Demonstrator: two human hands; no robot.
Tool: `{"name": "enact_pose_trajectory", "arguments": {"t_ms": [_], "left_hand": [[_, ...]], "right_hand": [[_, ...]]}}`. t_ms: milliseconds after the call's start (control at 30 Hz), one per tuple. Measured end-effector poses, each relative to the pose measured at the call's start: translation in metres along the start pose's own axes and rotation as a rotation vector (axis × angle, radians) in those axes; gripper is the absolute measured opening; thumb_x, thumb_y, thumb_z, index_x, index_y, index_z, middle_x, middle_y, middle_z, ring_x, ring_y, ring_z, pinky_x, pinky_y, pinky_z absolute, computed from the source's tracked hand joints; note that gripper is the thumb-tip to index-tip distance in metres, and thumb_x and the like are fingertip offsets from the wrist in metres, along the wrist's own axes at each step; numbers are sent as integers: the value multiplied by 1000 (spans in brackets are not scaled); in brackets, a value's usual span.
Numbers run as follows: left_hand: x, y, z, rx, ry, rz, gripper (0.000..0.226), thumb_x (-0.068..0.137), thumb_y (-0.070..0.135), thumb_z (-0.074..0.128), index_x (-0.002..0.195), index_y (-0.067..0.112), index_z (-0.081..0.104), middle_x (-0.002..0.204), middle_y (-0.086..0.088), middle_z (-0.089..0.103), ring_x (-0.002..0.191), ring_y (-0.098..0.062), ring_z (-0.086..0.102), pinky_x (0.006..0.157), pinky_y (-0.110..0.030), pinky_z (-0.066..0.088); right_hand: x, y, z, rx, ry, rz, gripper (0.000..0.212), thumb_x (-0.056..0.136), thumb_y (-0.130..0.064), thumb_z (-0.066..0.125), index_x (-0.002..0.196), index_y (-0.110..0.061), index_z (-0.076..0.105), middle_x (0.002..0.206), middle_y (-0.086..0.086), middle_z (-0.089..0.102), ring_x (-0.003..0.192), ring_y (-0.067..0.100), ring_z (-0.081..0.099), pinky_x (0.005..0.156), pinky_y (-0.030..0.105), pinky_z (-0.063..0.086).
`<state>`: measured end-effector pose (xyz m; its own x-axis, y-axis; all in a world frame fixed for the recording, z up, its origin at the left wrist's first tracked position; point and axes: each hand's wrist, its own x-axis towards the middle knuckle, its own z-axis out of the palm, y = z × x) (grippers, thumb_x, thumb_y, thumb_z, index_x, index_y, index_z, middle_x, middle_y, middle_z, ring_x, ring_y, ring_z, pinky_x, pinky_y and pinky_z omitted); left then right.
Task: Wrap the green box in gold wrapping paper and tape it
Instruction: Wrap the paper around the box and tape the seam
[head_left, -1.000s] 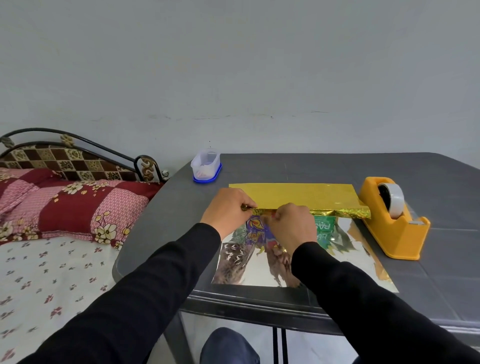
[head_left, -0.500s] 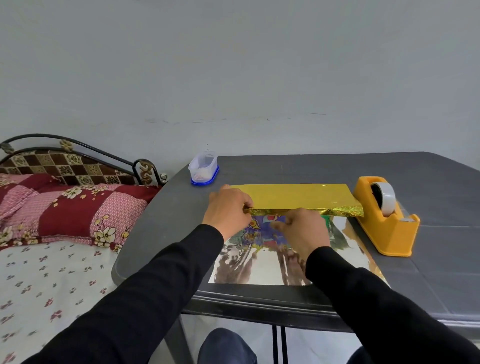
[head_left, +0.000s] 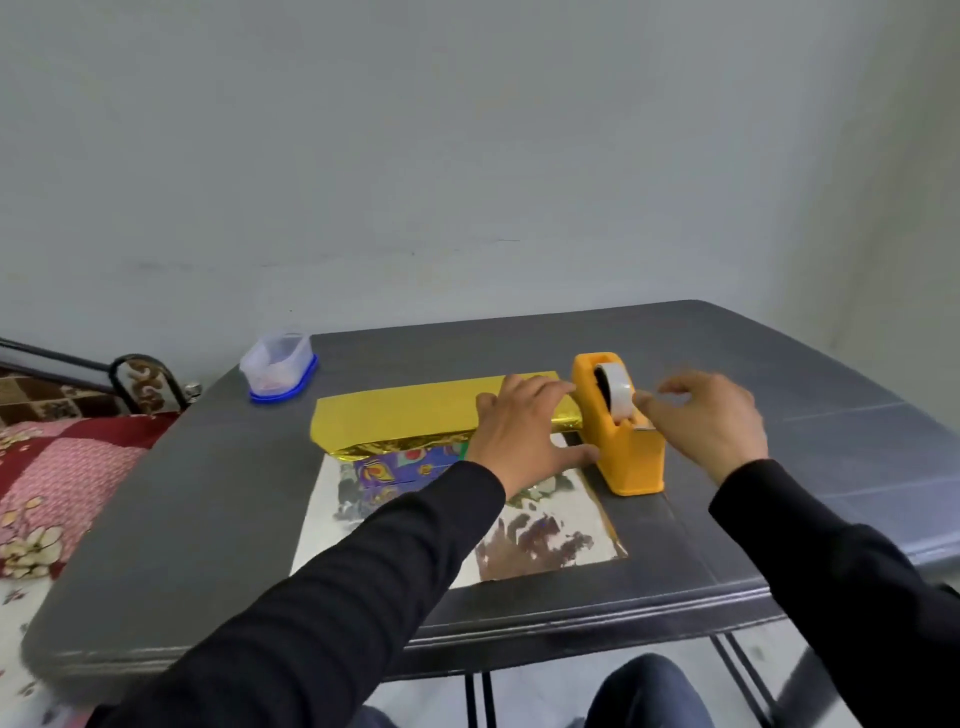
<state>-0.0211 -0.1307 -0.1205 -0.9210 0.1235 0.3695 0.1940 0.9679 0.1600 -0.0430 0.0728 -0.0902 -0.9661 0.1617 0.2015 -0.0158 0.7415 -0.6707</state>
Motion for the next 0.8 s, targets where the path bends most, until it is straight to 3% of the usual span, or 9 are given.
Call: {"name": "enact_pose_trajectory", "arguments": {"t_ms": [67,167,267,333,467,633,800], "left_hand": [[14,16,5,-5,-41,18,96,74,83,62,151,34,36,159,12,36,141,-20,33,95,-46,34],[32,34,10,-35,-107,35,105,69,82,68,154,33,31,163,16,26,143,-23,29,96,-48,33],[42,40,13,-61,-170,38,110,67,80,72,157,37,25,165,20,19,146,-21,27,95,-47,31],[46,40,13,-38,-194,41,111,67,81,70,158,40,21,166,21,18,147,-20,27,95,-48,30],[47,40,12,-1,-203,32,112,65,83,69,157,42,20,165,22,20,146,-19,30,97,-52,31],[46,42,11,25,-196,45,108,67,83,68,156,42,22,165,22,21,144,-21,33,97,-52,32],[41,45,8,-4,-222,39,101,74,79,66,157,41,23,166,20,18,146,-23,31,101,-53,32]], "right_hand": [[9,4,-2,163,-191,195,42,89,-49,74,114,-15,70,116,7,64,100,28,64,79,47,63],[26,12,0,437,-430,420,61,83,-40,84,128,-7,60,134,8,56,112,37,62,68,56,63],[36,14,0,542,-546,471,51,80,-25,88,120,-2,67,140,14,57,113,48,63,70,64,61],[38,11,-2,595,-555,469,45,82,-17,86,117,3,67,141,14,55,115,52,61,72,69,58],[31,5,-4,816,-463,497,57,84,-6,82,132,6,55,148,15,46,137,55,40,75,83,47],[-2,24,7,937,-338,449,30,80,-5,84,103,5,69,128,22,66,115,42,65,91,65,55],[-13,37,14,1017,-313,410,20,87,-2,77,103,8,68,118,11,73,95,28,76,94,55,58]]}}
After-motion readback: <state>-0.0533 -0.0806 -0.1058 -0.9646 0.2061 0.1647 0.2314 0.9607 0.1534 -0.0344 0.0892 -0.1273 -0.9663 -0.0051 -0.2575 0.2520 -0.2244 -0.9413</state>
